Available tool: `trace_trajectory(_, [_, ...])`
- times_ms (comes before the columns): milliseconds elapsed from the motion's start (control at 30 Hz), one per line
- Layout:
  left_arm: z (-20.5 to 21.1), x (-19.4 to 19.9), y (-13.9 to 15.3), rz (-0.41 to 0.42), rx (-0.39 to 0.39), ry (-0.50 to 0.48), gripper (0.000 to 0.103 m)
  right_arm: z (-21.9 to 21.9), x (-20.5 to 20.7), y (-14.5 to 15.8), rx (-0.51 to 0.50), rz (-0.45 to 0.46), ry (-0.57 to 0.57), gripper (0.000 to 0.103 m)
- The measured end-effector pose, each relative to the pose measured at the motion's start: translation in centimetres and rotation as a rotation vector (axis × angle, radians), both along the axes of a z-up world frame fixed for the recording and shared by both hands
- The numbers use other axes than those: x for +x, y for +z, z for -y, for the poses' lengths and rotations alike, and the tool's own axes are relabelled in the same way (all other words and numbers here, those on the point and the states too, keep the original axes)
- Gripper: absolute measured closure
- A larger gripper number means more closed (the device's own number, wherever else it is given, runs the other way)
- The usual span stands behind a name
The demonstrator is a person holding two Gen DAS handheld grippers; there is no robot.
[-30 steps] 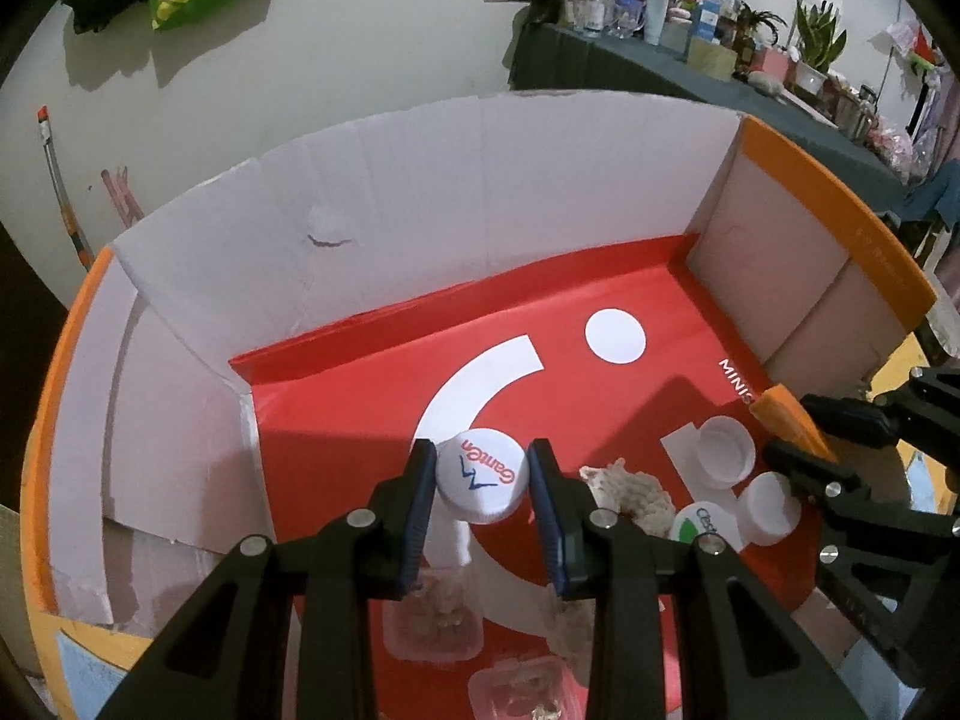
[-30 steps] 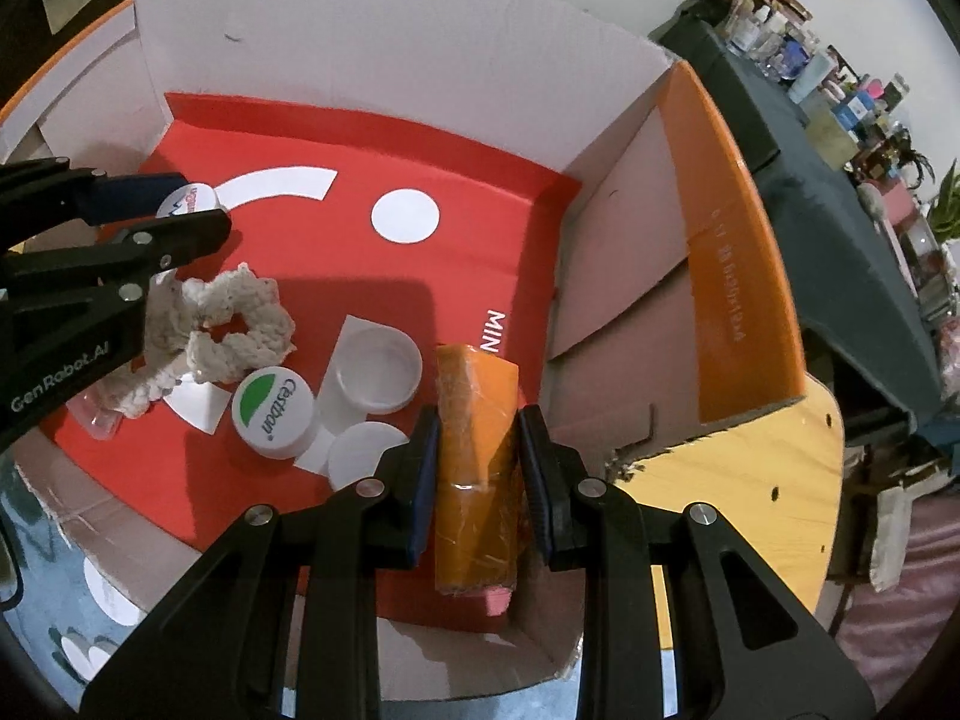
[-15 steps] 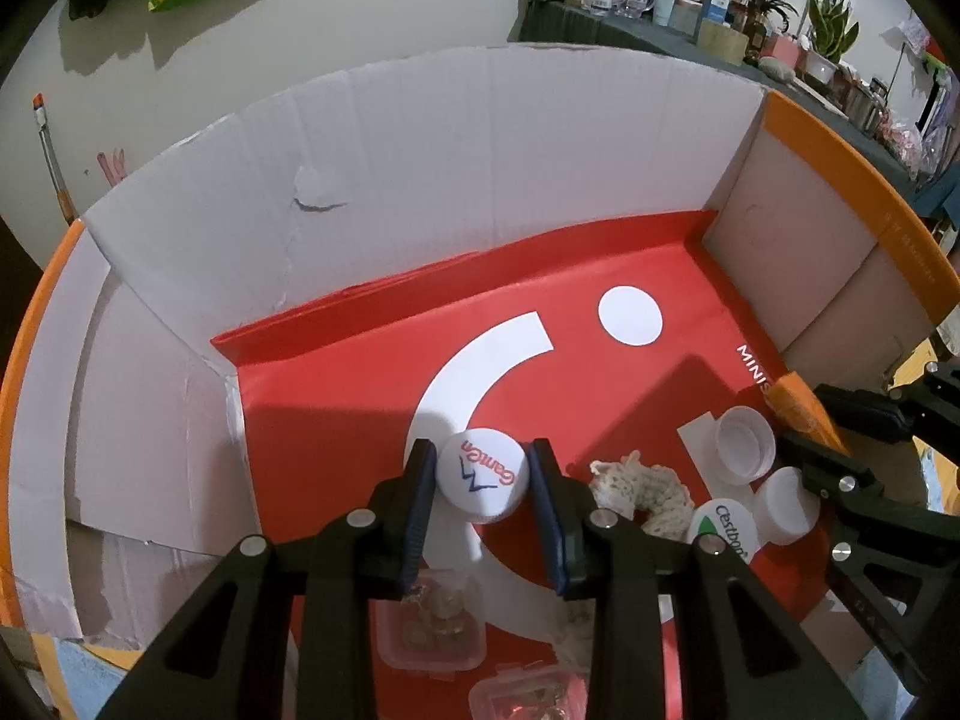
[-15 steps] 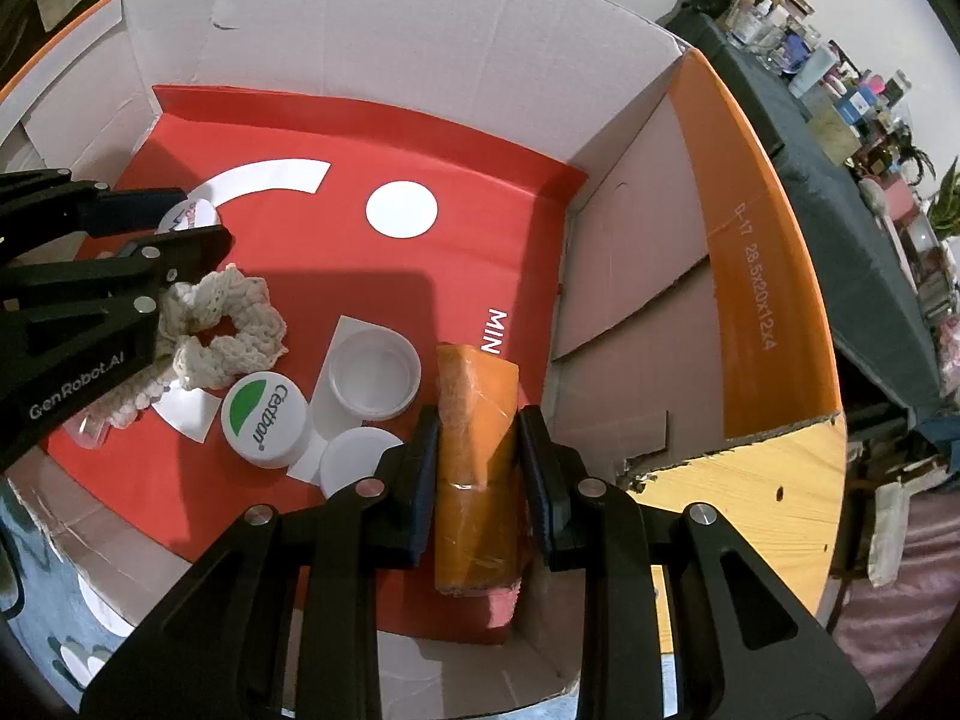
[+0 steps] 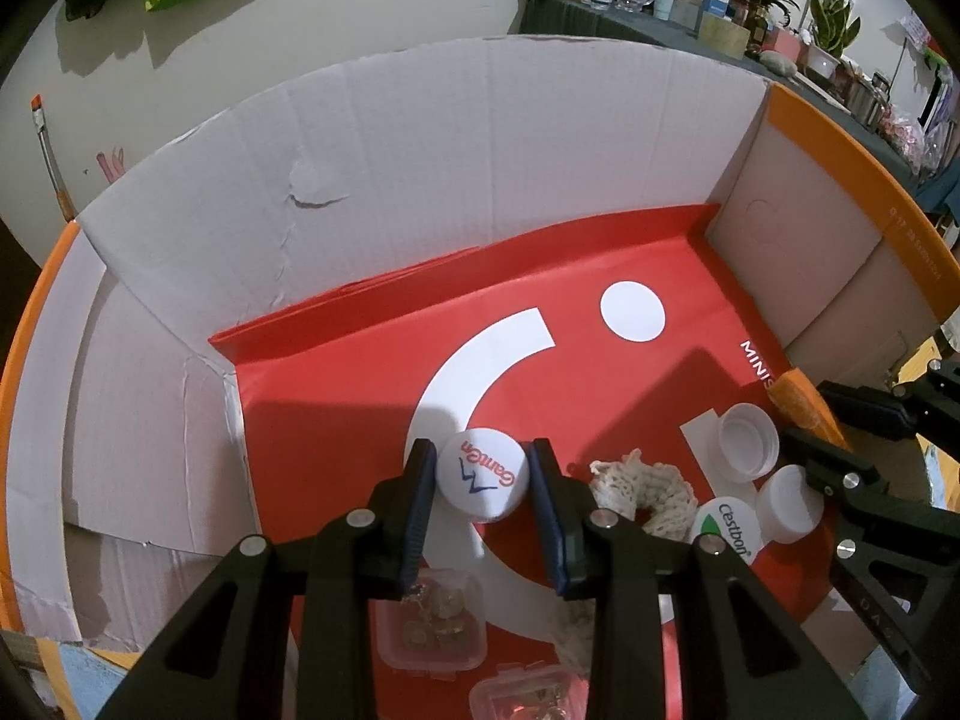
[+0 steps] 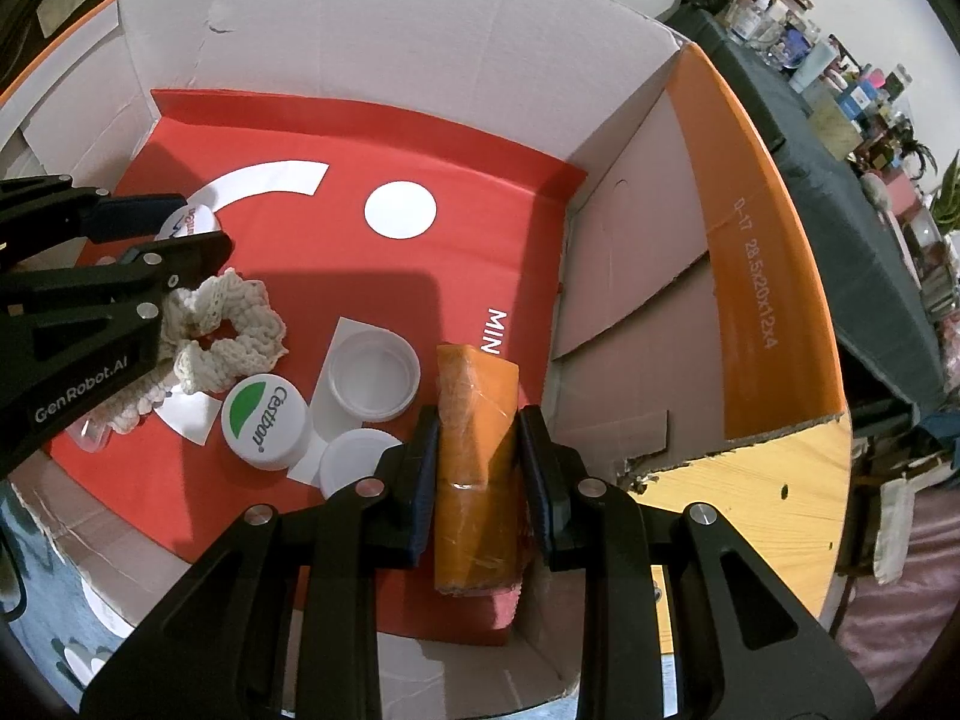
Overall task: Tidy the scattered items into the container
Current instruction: 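Lower the orange sponge onto the red floor and open the right tool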
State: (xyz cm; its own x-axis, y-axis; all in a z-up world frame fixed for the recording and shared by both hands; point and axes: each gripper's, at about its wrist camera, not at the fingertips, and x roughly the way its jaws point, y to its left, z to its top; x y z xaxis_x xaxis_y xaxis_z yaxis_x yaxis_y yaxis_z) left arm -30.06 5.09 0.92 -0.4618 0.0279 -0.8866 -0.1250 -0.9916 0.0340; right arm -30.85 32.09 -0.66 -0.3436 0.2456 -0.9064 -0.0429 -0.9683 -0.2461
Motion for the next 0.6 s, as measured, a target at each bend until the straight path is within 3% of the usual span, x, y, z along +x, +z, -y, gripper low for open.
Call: trace_trajectory(600, [-0.4,1.6,0.6,-0.003,-0.012,-0.001,0.069,0.6,0.4,-0.2,0.022,0.006,-0.002,0.078])
